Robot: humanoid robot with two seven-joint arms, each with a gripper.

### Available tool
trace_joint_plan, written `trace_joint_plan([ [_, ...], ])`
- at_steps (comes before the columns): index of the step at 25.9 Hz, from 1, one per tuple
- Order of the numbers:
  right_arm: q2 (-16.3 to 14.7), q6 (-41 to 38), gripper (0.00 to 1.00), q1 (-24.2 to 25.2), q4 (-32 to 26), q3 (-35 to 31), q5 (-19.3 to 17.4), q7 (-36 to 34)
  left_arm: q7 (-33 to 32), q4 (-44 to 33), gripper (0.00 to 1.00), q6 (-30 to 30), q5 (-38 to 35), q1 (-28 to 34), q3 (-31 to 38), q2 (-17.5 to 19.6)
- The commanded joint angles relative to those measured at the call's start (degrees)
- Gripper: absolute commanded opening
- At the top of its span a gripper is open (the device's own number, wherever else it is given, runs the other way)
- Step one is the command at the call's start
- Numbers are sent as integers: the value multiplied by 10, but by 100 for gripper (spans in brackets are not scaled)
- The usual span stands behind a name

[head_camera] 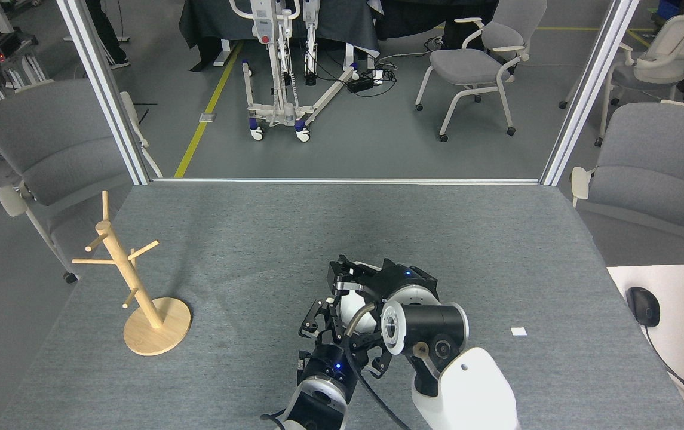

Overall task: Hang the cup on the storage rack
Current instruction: 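Release the cup from the right gripper and withdraw it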

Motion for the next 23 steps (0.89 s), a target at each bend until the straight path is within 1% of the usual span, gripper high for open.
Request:
trace_joint_plan([
  [1, 0, 1, 98, 1, 0, -1, 4, -57, 9, -9, 0, -29, 0, 20, 10, 22],
  [3, 0, 2, 98, 1, 0, -1, 3, -85, 13, -30, 0, -29, 1, 41, 23, 45],
  [6, 0, 5, 98, 2, 0, -2, 2, -124, 19, -86, 0, -29, 1, 81, 49, 82],
  [10, -11, 7, 97, -4, 0, -21, 3, -196, 30, -171, 0, -30, 2, 157, 89, 134],
  [11, -20, 7, 97, -8, 0, -36, 2, -223, 35, -187, 0, -29, 2, 175, 99, 146],
  [13, -45, 5, 98, -16, 6, -78, 0, -301, 48, -219, 0, -29, 2, 219, 134, 168],
  [15, -67, -5, 98, -14, 24, -117, -7, -375, 67, -246, 0, -29, 2, 266, 177, 174],
  [16, -84, -17, 98, -9, 33, -139, -14, -410, 80, -253, 0, -29, 2, 289, 196, 175],
  [17, -102, -39, 98, 0, 43, -165, -25, -440, 98, -253, 0, -29, 1, 307, 213, 175],
  [19, -129, -115, 98, 48, 74, -223, -58, -483, 141, -252, 0, -29, 2, 333, 251, 175],
  [21, -145, -247, 98, 109, 108, -302, -82, -529, 184, -252, 0, -29, 2, 364, 295, 175],
  [23, -161, -383, 99, 168, 138, -386, -85, -586, 214, -252, 0, -29, 2, 381, 338, 175],
])
